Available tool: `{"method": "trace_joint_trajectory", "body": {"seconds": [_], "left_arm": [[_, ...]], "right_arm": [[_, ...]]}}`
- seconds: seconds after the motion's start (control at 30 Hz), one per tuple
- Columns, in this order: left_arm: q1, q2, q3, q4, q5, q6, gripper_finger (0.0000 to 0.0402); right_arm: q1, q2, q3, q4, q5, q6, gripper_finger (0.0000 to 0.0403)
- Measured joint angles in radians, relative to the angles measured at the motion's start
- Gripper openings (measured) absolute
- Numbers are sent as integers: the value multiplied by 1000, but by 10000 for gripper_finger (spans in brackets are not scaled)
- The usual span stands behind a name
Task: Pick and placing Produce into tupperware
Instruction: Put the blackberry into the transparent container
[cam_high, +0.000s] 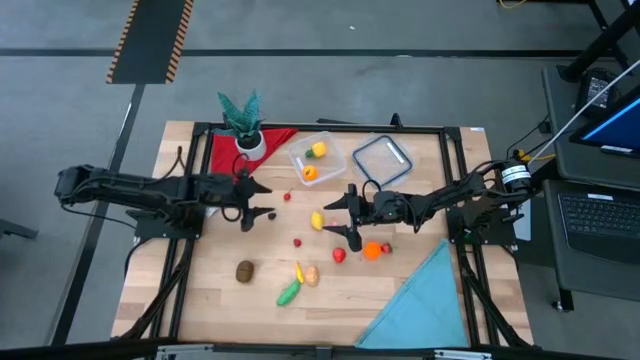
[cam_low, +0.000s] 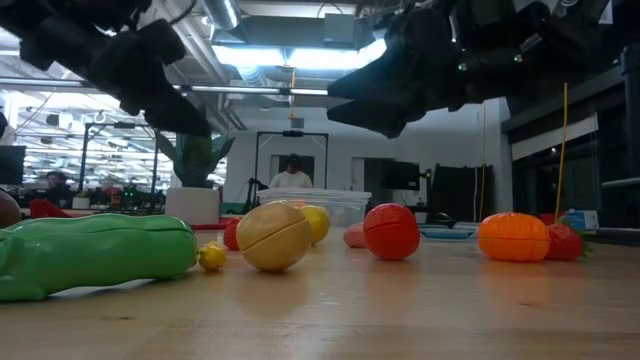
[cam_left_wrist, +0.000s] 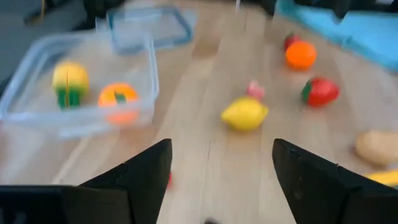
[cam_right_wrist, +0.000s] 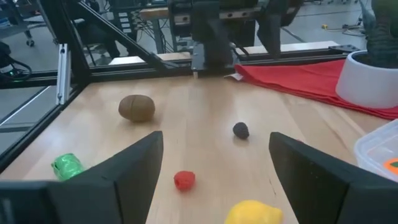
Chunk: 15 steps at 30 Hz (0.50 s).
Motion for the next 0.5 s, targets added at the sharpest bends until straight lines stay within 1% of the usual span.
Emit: {"method": "trace_joint_trajectory", "body": {"seconds": [0.3, 0.5], "left_arm": [[0, 73, 146, -296, 1, -3, 269], [-1, 147, 165, -321, 8, -4, 269]], "right_arm": [[-4, 0, 0, -39, 0, -3, 295], [-38, 0, 0, -90, 2, 9, 295]]}}
